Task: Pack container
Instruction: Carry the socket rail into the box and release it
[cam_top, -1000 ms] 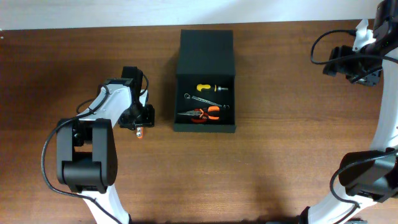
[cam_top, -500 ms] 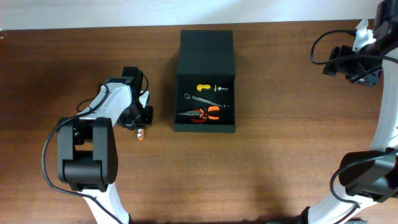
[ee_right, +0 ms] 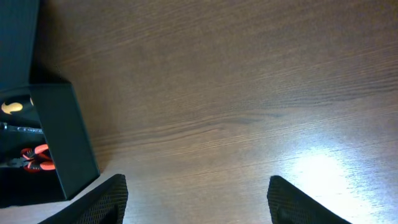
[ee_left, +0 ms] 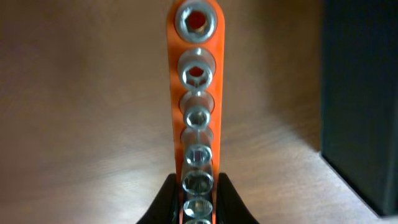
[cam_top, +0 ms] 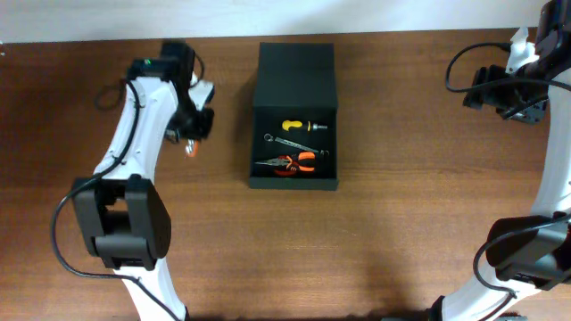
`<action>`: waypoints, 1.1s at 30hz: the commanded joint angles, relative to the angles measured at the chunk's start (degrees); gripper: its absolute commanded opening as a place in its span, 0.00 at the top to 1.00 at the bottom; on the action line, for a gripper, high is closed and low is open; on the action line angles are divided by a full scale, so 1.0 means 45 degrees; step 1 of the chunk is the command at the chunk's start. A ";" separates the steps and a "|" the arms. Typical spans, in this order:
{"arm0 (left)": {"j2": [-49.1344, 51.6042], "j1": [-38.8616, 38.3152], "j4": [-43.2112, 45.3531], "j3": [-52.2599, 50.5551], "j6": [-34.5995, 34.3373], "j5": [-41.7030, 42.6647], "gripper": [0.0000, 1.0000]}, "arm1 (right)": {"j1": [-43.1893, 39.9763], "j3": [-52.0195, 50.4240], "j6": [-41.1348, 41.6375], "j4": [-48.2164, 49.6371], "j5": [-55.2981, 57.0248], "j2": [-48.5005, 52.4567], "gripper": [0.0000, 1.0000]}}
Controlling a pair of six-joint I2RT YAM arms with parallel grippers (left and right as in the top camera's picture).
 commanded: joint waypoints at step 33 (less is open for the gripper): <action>0.3653 -0.6033 -0.0733 0.2953 1.3197 0.0015 0.98 | 0.0024 0.0005 0.0058 -0.0010 0.0073 0.0044 0.28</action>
